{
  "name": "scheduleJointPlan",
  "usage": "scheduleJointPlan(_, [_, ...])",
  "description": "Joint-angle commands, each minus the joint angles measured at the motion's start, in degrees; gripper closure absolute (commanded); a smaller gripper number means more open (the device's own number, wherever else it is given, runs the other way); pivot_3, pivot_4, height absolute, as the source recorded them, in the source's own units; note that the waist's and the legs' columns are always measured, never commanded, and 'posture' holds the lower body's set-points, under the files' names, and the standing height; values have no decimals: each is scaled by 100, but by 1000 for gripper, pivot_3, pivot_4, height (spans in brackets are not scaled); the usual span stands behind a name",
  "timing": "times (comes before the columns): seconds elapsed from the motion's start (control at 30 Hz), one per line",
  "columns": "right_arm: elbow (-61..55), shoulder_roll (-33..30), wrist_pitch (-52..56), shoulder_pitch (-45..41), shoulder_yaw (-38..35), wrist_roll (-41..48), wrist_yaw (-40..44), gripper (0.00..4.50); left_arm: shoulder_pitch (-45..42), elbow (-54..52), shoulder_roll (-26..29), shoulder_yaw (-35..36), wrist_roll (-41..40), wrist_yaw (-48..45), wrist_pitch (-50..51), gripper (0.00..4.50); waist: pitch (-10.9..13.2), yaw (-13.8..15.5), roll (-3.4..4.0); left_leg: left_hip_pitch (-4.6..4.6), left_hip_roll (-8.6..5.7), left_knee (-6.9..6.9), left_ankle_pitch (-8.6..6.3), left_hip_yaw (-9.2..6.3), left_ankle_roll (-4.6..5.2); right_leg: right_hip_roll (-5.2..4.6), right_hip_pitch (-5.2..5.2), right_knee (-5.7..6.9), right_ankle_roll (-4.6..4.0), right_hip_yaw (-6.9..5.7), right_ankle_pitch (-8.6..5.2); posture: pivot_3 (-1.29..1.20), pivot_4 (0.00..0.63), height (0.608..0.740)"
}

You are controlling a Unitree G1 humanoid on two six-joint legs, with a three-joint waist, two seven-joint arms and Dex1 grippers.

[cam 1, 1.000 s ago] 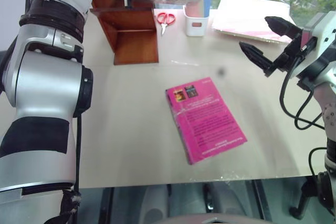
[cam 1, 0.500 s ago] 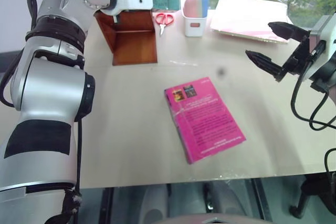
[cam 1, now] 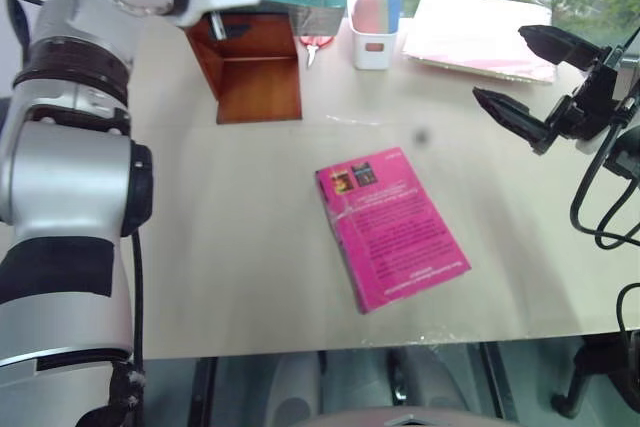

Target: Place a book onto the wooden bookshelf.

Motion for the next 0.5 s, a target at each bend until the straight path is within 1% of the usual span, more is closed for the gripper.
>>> scheduleJointPlan(0.03, [-248, -100, 3, 216, -291, 162, 74, 0, 533, -1401, 98, 709, -1370, -1201, 569, 43, -4, -9, 7, 0, 0, 2, 0, -1, 0, 0, 0, 0, 0, -1, 0, 0, 150, 740])
scheduleJointPlan(0.07, [-291, -115, 42, 386, -296, 193, 124, 0, 1002, -2410, 51, 1009, -2115, -1501, 1387, 43, -6, -15, 11, 1, 0, 2, 0, 1, 1, 0, 1, -3, 0, 1, 0, 0, 150, 740])
scheduleJointPlan(0.1, [-313, -130, 57, 506, -309, 222, 168, 0, 1353, -3184, 15, 1205, -2609, -1636, 2030, 43, -6, -24, 11, 8, 1, 6, 0, 0, 1, -2, 11, 3, 0, 1, 0, 0, 150, 740])
scheduleJointPlan(0.13, [-333, -190, 181, 682, -304, 250, 191, 0, 1777, -4141, -55, 1465, -3256, -1555, 2910, 43, -5, -27, 9, 12, 5, 7, 0, -1, 0, -1, 16, 5, 0, -1, 0, 0, 150, 740])
scheduleJointPlan(0.17, [-322, -259, 226, 853, -287, 189, 239, 0, 2212, -5027, -88, 1658, -3835, -1439, 3723, 43, -5, -31, 13, 10, 11, 21, 3, -5, -5, 4, 17, 12, 0, -4, 0, 0, 150, 740])
scheduleJointPlan(0.2, [-315, -315, 168, 1007, -257, 90, 332, 0, 2625, -5685, -136, 1809, -4190, -1199, 4346, 43, -5, -37, 13, 7, 13, 29, 4, -8, -7, 5, 17, 13, 0, -5, 1, 0, 150, 740])
scheduleJointPlan(0.27, [-299, -414, 227, 1317, -175, -43, 374, 0, 3872, -6881, -336, 2117, -4849, -620, 5361, 43, -9, -46, 21, 13, 16, 50, 3, -16, -5, 6, 34, 18, 0, -11, 1, 0, 150, 740])
scheduleJointPlan(0.3, [-270, -498, 278, 1501, -115, -104, 461, 0, 4687, -7244, -486, 2282, -4895, -339, 5487, 43, -23, -64, 44, 26, 16, 52, -2, -15, 4, 6, 46, 17, 1, -9, 1, 0, 150, 740])
scheduleJointPlan(0.33, [-237, -576, 414, 1650, -106, -52, 542, 0, 5458, -7581, -509, 2323, -4880, -224, 5580, 43, -31, -82, 57, 59, 15, 50, -10, -10, 16, 4, 80, 9, 1, -1, 1, 0, 150, 740])
scheduleJointPlan(0.37, [-216, -630, 491, 1748, -113, -8, 609, 0, 5944, -7815, -505, 2340, -4857, -144, 5639, 43, -33, -101, 60, 122, 11, 39, -18, 3, 25, 1, 133, 3, 5, 9, -4, 0, 150, 740])
scheduleJointPlan(0.43, [-173, -674, 454, 1926, -182, -121, 594, 0, 6669, -8201, -570, 2453, -5044, -10, 5757, 43, -20, -145, 39, 145, 15, 28, -18, 1, 26, 8, 144, 10, 3, 9, -5, 0, 150, 740])
scheduleJointPlan(0.47, [-185, -741, 396, 2144, -241, -216, 675, 0, 7024, -8301, -633, 2499, -4907, 191, 5655, 43, -4, -139, 12, 145, 20, 31, -17, -6, 25, 16, 141, 17, 2, 5, -5, 0, 150, 740])
scheduleJointPlan(0.5, [-223, -747, 279, 2552, -431, -343, 751, 0, 7626, -8474, -705, 2716, -4814, 299, 5483, 43, -6, -125, 8, 139, 25, 40, -14, -16, 24, 25, 135, 25, 2, -2, -4, 0, 150, 740])
